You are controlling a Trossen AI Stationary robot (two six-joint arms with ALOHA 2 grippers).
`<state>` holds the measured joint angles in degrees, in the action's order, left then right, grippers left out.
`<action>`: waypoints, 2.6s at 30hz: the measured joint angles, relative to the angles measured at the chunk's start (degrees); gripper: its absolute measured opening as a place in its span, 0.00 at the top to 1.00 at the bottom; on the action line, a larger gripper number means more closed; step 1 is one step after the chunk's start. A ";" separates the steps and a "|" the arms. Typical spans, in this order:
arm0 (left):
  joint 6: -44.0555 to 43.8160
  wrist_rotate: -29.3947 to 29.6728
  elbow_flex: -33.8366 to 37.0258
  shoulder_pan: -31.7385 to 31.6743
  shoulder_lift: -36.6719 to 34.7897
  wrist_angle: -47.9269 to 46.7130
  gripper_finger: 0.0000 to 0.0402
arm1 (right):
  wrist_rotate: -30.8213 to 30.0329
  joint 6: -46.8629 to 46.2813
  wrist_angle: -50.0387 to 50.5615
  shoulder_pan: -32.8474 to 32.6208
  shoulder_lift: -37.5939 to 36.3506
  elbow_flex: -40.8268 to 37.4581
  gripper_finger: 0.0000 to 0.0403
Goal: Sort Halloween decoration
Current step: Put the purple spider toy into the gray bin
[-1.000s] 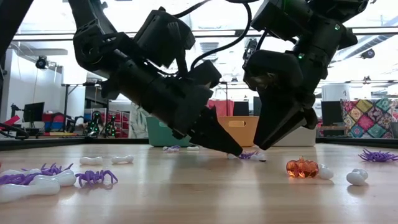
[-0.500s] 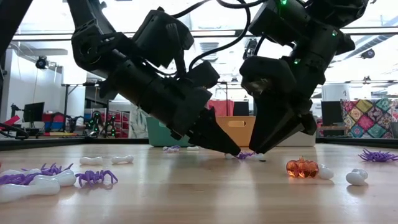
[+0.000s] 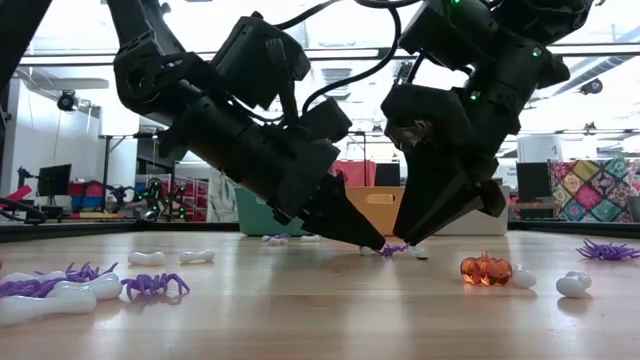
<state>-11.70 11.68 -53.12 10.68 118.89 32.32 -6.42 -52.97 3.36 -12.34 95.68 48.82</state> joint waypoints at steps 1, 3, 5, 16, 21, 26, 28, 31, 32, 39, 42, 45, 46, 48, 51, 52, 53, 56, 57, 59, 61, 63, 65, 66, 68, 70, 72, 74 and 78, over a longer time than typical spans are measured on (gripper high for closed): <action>0.00 -0.01 0.00 0.00 0.00 0.00 0.90 | -0.12 0.00 -0.03 0.00 0.11 0.00 0.77; 0.00 0.00 0.00 0.00 0.00 -0.06 0.90 | -0.10 0.00 -0.87 0.00 1.08 0.00 0.77; -0.02 0.00 0.00 0.00 0.00 -0.11 0.90 | 0.25 0.05 -2.90 0.00 2.20 0.00 0.77; -0.44 0.04 0.26 -0.02 0.00 0.02 0.90 | 0.83 2.61 -6.79 -0.02 3.78 0.09 0.78; -0.87 0.04 0.28 0.00 0.00 0.23 0.90 | 0.40 3.45 -6.87 0.00 3.78 0.09 0.86; -0.87 0.04 0.33 0.00 0.07 0.68 0.90 | 0.38 4.37 -7.11 0.02 3.76 0.09 0.97; -0.92 0.04 0.35 0.00 0.09 0.87 0.90 | 0.40 4.79 -7.09 0.02 3.76 0.09 0.97; -1.07 0.00 0.39 0.00 0.00 1.08 0.90 | 0.40 5.07 -7.02 0.02 3.69 0.09 0.98; -1.07 -0.03 0.39 0.00 -0.16 0.98 0.90 | 0.42 5.11 -6.92 0.02 3.65 0.09 0.98; -1.05 -0.20 0.55 0.09 -2.46 -0.48 0.90 | 0.44 6.36 -6.08 0.02 2.63 0.02 0.98; -1.27 -0.17 0.55 0.11 -3.29 -0.47 0.90 | 0.40 6.52 -5.09 0.02 1.94 0.02 0.98; -1.31 0.28 0.55 0.12 -4.46 -0.70 0.90 | 0.31 6.73 -3.99 0.02 1.23 0.00 0.98; -1.31 0.98 0.56 0.15 -5.12 -0.87 0.90 | 0.21 6.75 -3.68 0.02 0.97 0.00 0.98; -1.14 1.92 0.82 0.17 -6.86 -1.62 0.90 | -0.44 7.10 -2.90 0.02 0.16 -0.02 0.98; -0.49 3.50 1.87 0.22 -10.68 -4.29 0.90 | -1.13 7.64 -2.88 0.02 -0.86 -0.02 0.98; -0.28 3.93 2.37 0.26 -12.09 -4.39 0.90 | -1.21 7.94 -3.06 0.02 -1.25 -0.02 0.98; 0.04 4.30 3.24 0.38 -13.77 -4.42 0.90 | -1.26 8.21 -3.03 0.09 -1.72 -0.02 0.98; 0.36 5.59 6.38 0.83 -19.25 -4.34 0.90 | -1.58 9.18 -2.77 0.37 -2.83 0.00 0.98; 0.34 6.22 7.81 0.98 -21.11 -4.41 0.90 | -1.95 9.45 -2.50 0.49 -3.14 -0.02 0.98; 0.22 7.33 10.33 1.31 -24.98 -4.37 0.90 | -2.73 10.15 -2.35 1.05 -4.27 0.00 0.98; -0.10 7.86 12.87 1.70 -28.73 -4.34 0.90 | -3.12 10.98 -2.46 1.89 -5.07 -0.01 0.98; -1.24 8.10 14.88 1.88 -31.50 -4.05 0.90 | -3.55 12.45 -2.02 2.85 -5.94 0.11 0.98; -2.43 8.23 16.86 2.01 -33.73 -3.81 0.90 | -3.71 14.10 -1.97 4.03 -6.60 0.78 0.98; -2.92 8.44 17.66 2.14 -34.33 -3.40 0.90 | -3.67 15.18 -1.93 4.86 -7.13 1.17 0.98; -3.63 8.53 19.05 2.34 -35.22 -1.82 0.90 | -3.70 17.37 -0.45 6.44 -8.05 2.15 0.98; -4.24 8.77 19.96 2.46 -35.67 -1.04 0.90 | -3.75 19.91 0.42 8.38 -8.92 3.57 0.98; -4.60 8.76 20.59 2.55 -35.81 -0.40 0.90 | -3.78 22.50 3.26 10.36 -9.50 5.12 0.98; -5.11 8.76 20.85 2.54 -35.92 -0.78 0.90 | -3.83 25.32 5.87 12.61 -10.07 7.66 0.98; -5.39 8.79 21.00 2.54 -35.86 -0.44 0.90 | -4.34 30.97 14.07 17.83 -10.38 13.36 0.98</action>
<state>-17.10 20.47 -32.12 13.21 83.03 31.88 -10.76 -22.00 17.43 5.49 85.30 62.17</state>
